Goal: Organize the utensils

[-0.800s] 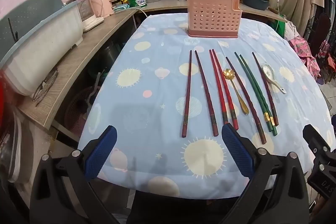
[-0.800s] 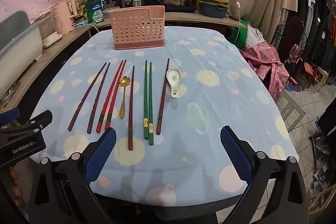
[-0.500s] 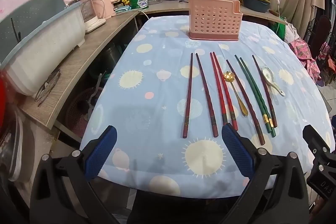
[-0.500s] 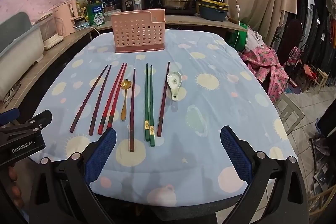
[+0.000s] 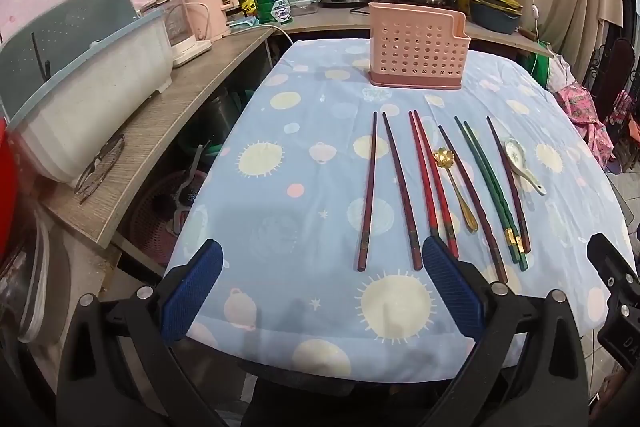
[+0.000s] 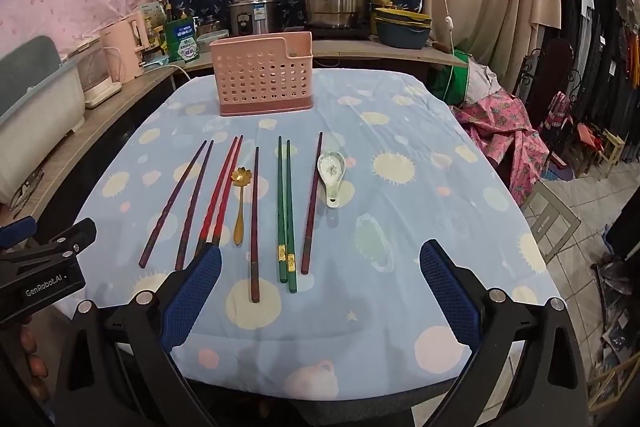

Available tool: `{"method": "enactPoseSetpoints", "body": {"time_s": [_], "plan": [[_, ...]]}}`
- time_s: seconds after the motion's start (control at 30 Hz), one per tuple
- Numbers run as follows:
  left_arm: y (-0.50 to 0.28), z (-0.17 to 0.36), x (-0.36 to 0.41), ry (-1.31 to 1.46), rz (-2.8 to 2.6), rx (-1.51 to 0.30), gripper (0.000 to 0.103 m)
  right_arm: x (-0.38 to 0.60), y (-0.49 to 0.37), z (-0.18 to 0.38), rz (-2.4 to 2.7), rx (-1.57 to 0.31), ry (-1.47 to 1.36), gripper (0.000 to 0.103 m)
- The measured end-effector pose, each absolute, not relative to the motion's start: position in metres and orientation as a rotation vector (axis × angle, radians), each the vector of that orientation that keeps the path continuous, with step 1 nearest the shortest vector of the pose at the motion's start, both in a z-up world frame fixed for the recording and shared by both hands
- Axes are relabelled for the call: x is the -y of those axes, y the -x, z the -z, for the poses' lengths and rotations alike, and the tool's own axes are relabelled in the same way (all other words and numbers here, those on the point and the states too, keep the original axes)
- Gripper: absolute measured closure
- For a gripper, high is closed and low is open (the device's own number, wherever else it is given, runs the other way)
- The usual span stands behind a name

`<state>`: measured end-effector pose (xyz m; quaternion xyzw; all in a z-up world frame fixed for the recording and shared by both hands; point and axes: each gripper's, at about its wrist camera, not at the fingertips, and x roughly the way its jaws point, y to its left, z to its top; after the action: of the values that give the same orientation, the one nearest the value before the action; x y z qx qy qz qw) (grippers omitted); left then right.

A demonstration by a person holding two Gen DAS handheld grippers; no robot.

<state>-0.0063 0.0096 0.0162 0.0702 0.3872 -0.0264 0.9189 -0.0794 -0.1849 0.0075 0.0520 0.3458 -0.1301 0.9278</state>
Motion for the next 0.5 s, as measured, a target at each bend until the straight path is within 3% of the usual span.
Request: {"method": "enactPoseSetpoints", "body": {"time_s": [0.5], "plan": [[0.0071, -0.0158, -0.0051, -0.161, 0.043, -0.792, 0.008, 0.1917, 0.0801, -0.0088, 0.256, -0.716, -0.134, 0.007]]}}
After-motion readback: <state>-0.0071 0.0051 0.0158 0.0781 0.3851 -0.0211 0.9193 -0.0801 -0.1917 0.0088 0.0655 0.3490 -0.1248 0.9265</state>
